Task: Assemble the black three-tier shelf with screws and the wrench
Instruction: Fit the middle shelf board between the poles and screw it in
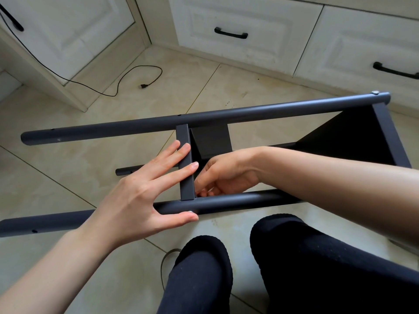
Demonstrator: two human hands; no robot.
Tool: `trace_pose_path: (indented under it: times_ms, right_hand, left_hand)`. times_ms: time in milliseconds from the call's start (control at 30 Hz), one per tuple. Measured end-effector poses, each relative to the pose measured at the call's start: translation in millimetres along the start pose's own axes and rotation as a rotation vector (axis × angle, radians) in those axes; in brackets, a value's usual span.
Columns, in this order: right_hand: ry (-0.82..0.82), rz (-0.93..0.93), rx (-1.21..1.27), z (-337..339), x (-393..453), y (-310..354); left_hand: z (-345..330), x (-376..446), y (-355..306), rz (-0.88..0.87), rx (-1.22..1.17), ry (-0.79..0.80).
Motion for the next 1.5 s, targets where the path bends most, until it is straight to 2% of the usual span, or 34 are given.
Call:
trace_pose_path:
  times_ms: [100,300,933,1100,1400,1500]
  right_hand:
    - [-0.022,-0.005,-0.036,0,2,-1]
    - [0.051,-0.013,-0.009,-3,-3,-2]
    - [0.001,0.003,-0.044,-4,2,3]
    - [0.047,0.007,-0.014,-4,-6,5]
    - [-0.010,-0.002,-0.043,-4,-6,5]
    - [-0.084,0.046,-0.050,-1,-9,8]
  left_hand:
    - [0,0,0,-0.002,-0.004,-0.001]
    - [0,0,1,-0.007,0.000,-0.005]
    - [-1,1,2,-0.027,-0.016,-0.014]
    - [0,3,3,-0.021,-0.041,-0.023]
    - [0,1,0,-0.009,-0.037,-0.023]
    - [2,2,-1,0.015,-0.052,-0.024]
Point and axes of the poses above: each hand's wrist, its own x-axis towards the middle knuckle, its own z-axis out of the back of the hand, y = z × x, the point moved 9 cm from there along x, towards the middle knuckle, and after that the axes turned 12 degrees about -z, right-handed, at the moved point
